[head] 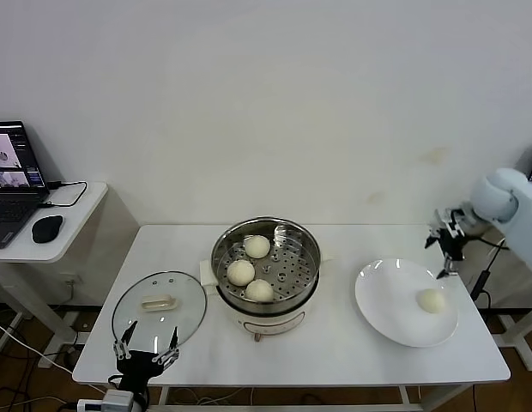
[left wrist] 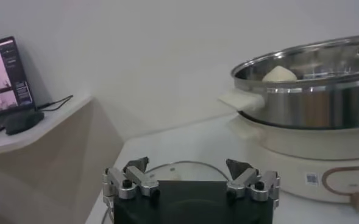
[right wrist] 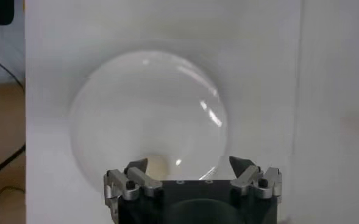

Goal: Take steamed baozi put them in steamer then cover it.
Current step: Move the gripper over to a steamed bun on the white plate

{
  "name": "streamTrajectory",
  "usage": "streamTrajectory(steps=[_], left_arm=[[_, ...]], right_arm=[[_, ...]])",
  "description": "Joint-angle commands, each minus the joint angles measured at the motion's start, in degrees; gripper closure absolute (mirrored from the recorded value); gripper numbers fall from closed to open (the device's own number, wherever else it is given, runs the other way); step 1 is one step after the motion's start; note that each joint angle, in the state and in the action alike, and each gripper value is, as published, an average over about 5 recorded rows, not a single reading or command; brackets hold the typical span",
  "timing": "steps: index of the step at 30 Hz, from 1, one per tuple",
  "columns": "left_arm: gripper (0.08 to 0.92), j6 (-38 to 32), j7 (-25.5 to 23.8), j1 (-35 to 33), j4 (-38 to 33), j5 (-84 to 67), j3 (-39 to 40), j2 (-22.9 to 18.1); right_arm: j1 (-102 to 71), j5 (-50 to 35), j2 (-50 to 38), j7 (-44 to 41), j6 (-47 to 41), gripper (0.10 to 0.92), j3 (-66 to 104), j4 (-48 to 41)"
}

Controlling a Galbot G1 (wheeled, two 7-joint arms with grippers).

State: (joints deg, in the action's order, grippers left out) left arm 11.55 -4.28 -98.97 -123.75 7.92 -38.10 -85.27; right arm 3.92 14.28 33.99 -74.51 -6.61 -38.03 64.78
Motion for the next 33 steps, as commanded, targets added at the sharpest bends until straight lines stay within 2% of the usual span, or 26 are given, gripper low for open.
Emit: streamTrajectory(steps=[1,18,33], left_arm=[[0.177,0.02,-0.06,0.14,1.07,0.33,-0.35,0.15],[0.177,0.23,-0.09,1.17,2.42,0.55,-0.44,-0.37],[0.177,0.11,-0.02,1.19,3.63,0.57,-0.36,-0.35]], right_arm=[[-9.14,7.68,2.59,2.00,3.05,0.203,5.57,-6.83],[-11.80,13.66,8.42,4.46,3.24,0.203,8.14,-11.99],[-13.05,14.95,10.24,5.95,4.07,0.202,9.19,-14.04]])
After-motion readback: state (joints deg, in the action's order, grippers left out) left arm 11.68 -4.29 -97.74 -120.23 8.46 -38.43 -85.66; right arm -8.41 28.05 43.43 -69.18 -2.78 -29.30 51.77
